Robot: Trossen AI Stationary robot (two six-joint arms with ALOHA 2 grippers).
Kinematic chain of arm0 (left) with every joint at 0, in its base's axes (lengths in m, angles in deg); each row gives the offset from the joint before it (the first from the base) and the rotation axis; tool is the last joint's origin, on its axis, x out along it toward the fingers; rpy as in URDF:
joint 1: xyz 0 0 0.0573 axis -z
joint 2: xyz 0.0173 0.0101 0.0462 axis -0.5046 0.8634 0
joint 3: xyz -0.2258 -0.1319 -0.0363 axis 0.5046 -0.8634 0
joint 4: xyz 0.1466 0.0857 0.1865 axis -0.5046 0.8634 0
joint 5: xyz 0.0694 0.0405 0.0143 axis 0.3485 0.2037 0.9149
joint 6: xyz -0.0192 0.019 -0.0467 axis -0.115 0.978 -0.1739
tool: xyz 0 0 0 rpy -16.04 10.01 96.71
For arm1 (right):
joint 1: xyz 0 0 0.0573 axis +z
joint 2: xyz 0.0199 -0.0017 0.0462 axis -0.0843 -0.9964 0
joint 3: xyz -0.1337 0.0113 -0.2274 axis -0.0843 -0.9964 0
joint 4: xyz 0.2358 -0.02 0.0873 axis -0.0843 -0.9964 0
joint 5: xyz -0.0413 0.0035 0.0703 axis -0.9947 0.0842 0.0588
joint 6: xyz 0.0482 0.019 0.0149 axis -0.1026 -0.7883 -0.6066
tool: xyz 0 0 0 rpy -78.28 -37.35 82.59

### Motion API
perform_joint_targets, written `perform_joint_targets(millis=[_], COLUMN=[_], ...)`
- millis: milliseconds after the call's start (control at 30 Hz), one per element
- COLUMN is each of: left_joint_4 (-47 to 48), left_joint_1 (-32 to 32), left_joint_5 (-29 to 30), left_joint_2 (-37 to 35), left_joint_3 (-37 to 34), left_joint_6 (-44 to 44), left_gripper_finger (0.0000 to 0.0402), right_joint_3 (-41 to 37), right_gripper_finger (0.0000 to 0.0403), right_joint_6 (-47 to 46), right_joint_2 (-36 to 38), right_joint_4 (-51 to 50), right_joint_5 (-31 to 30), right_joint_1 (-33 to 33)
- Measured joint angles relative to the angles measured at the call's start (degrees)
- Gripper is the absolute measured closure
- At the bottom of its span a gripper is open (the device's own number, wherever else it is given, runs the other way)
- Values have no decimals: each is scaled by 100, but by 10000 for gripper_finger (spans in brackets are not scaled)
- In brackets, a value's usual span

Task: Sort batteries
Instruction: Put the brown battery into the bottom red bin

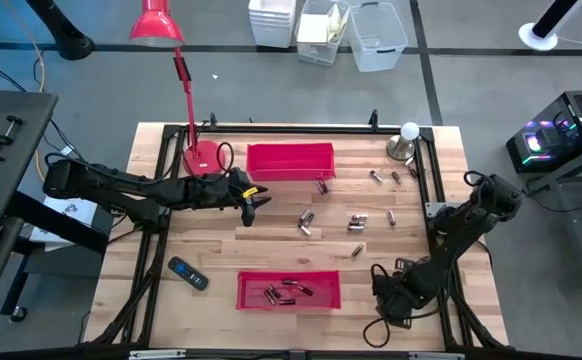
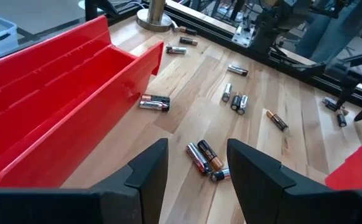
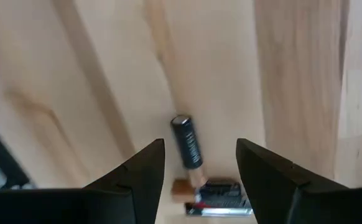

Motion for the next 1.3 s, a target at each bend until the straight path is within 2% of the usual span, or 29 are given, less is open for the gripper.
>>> perform_joint_targets(millis=[267, 500, 767, 867, 1000, 1100, 1300], left_joint_4=[27, 29, 115, 143, 166, 175, 149], left_joint_1=[0, 0, 0, 0, 0, 0, 0], left_joint_5=[12, 177, 184, 184, 189, 216, 280], left_joint_2=[0, 0, 0, 0, 0, 0, 0], left_joint_3=[0, 0, 0, 0, 0, 2, 0], left_joint_6=[-5, -182, -255, -252, -250, -248, -102], left_gripper_finger=[245, 245, 245, 245, 245, 245, 245], right_joint_3=[-311, -321, -260, -256, -178, 92, 1129], right_gripper_finger=[210, 210, 215, 254, 365, 370, 368], right_joint_6=[194, 155, 174, -162, -346, -340, -109], right_joint_2=[0, -45, -566, -592, -527, -472, -191], right_joint_4=[760, 644, 656, 566, 312, -41, -882], right_joint_5=[81, -513, -474, -487, -370, -410, -1465], right_joint_1=[202, 389, 370, 327, 203, 54, -493])
